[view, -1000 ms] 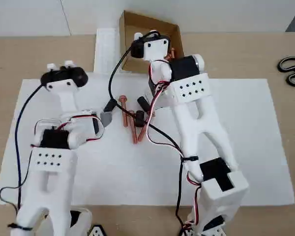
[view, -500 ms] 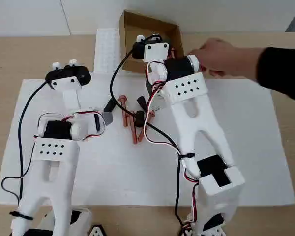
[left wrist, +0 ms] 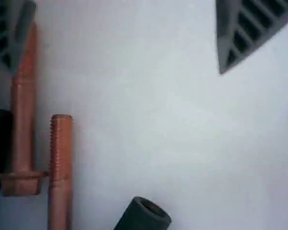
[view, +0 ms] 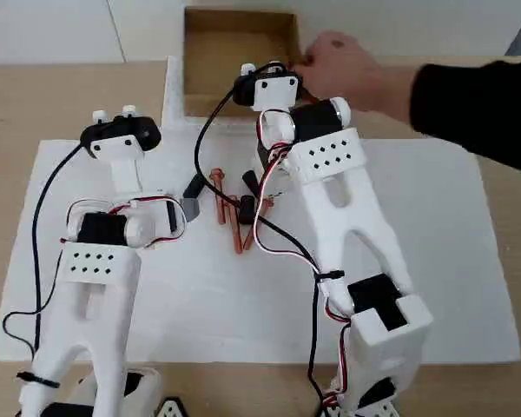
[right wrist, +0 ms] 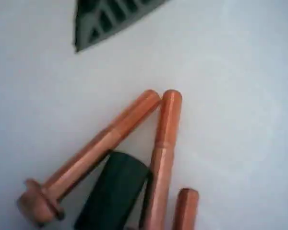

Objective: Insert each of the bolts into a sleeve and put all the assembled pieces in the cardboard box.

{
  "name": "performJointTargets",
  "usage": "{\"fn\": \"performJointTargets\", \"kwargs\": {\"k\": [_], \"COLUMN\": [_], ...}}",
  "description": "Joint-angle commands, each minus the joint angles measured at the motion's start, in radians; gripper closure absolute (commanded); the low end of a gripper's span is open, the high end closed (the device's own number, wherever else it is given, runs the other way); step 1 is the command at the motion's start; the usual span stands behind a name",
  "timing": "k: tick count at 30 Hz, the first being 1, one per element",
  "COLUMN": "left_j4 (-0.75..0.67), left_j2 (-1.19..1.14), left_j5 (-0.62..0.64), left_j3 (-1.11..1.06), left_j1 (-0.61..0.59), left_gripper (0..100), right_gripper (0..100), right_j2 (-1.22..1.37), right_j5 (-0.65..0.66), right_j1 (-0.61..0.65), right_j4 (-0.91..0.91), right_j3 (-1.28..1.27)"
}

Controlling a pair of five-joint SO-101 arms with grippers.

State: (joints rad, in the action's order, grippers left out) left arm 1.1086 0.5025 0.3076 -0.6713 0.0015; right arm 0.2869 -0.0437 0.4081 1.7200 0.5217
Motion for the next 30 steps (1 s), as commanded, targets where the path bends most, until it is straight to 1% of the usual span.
{"fn": "performJointTargets", "kwargs": {"k": [1, 25, 30], "left_j4": [0.002, 0.000, 0.003], "left_j2": [0.000, 0.000, -0.003], "left_j5": [-0.005, -0.006, -0.038], "left_j3": [0.036, 0.036, 0.038], "left_j1": [0.008, 0.011, 0.006], "left_gripper": [74, 74, 74], "right_gripper": [83.4, 83.5, 83.5], "right_j2": [-0.005, 0.053, 0.058], "right_j5": [-0.008, -0.008, -0.015], "right_j1": [0.002, -0.007, -0.002], "right_j4": [0.002, 0.004, -0.007], "right_j3": [0.005, 0.009, 0.009]}}
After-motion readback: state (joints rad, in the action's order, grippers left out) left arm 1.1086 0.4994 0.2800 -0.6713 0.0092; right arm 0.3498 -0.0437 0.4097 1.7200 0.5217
